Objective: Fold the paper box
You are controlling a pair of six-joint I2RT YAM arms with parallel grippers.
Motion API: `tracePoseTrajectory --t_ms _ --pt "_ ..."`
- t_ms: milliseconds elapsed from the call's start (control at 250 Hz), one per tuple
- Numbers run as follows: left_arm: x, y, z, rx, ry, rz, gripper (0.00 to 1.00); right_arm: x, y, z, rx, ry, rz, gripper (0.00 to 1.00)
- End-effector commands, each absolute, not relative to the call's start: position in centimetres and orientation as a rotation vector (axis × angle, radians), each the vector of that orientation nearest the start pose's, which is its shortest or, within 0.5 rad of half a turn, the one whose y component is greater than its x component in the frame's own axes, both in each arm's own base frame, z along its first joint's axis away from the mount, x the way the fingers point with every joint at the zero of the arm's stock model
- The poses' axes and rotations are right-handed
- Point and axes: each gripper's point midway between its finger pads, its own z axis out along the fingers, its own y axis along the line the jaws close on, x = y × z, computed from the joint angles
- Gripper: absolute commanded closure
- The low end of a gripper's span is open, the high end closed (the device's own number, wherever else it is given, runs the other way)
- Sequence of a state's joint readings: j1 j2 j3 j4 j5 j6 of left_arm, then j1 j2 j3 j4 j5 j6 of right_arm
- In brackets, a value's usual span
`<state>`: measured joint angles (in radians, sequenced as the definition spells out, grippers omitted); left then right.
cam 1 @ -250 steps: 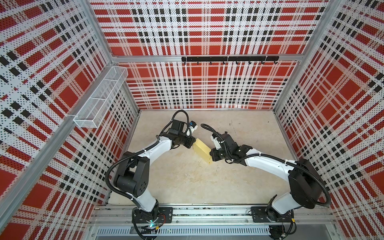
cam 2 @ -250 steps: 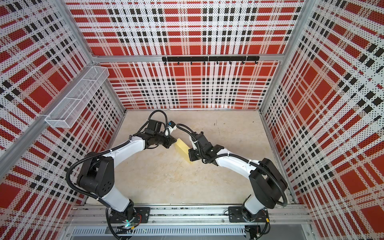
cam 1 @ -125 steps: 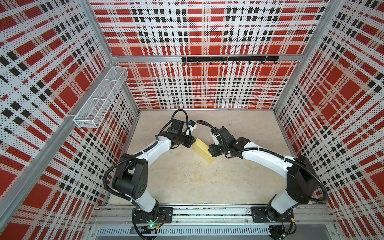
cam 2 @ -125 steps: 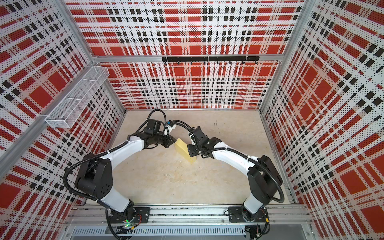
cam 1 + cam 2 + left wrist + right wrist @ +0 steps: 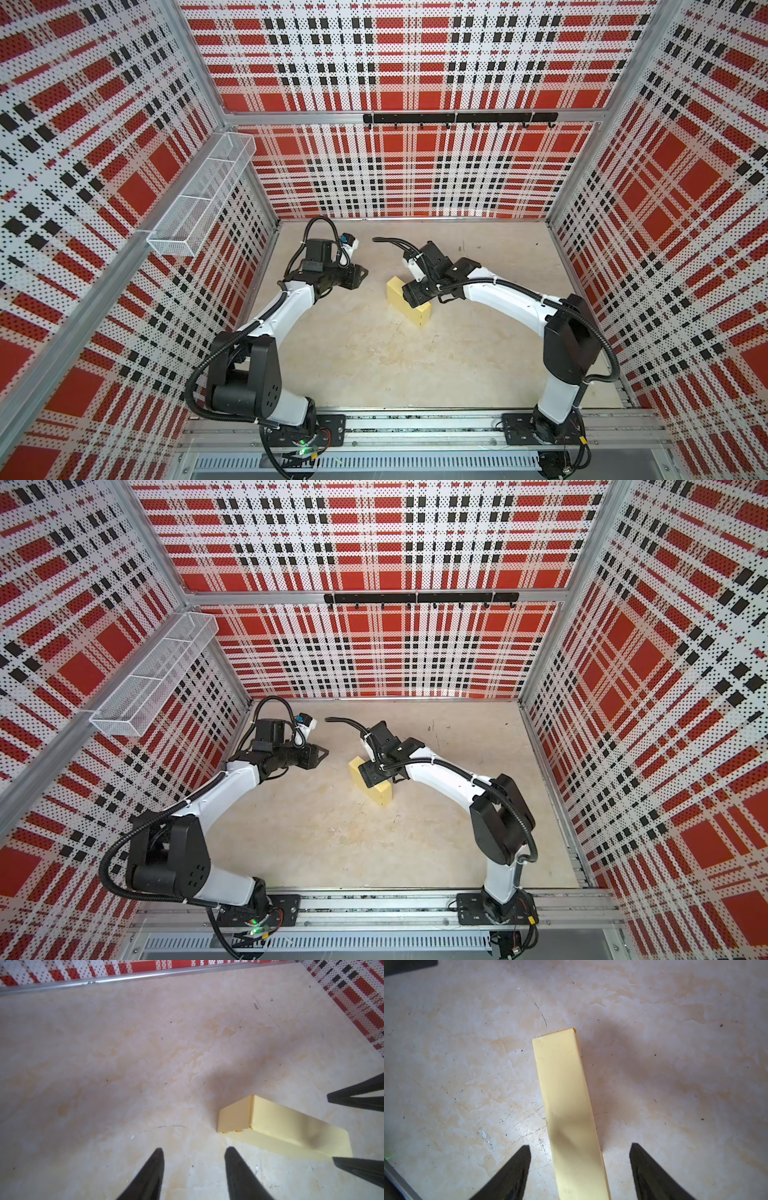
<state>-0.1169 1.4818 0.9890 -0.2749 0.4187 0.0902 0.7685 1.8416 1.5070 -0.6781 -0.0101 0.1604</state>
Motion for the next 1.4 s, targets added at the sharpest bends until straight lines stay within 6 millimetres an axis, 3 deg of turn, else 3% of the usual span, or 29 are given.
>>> tracePoseTrajectory --t_ms 0,168,540,776,1040,1276,1397 --pt "40.3 -11.0 16.8 0.430 2.188 -0.491 0.42 33.3 33.5 12.9 -0.894 2.520 0.346 0.22" --pt "40.5 -10.3 16.7 0.408 2.189 -0.481 0.40 33.6 34.0 12.0 -0.930 2.540 0.344 0.26" --pt "40.7 -9.9 16.6 0.407 2.188 -0.463 0.38 33.8 34.0 10.7 -1.010 2.560 0.294 0.46" --pt "40.8 -9.5 16.6 0.399 2.187 -0.452 0.38 33.9 33.6 11.6 -1.092 2.518 0.250 0.59" --pt "40.9 -8.9 16.7 0.382 2.184 -0.440 0.37 34.0 32.6 13.5 -1.194 2.442 0.166 0.62" --pt "40.9 -8.8 16.5 0.388 2.176 -0.446 0.37 35.8 30.3 16.3 -1.340 2.242 -0.033 0.61" --pt "40.9 -8.7 16.4 0.384 2.176 -0.447 0.37 36.3 30.0 17.2 -1.453 2.051 -0.121 0.67"
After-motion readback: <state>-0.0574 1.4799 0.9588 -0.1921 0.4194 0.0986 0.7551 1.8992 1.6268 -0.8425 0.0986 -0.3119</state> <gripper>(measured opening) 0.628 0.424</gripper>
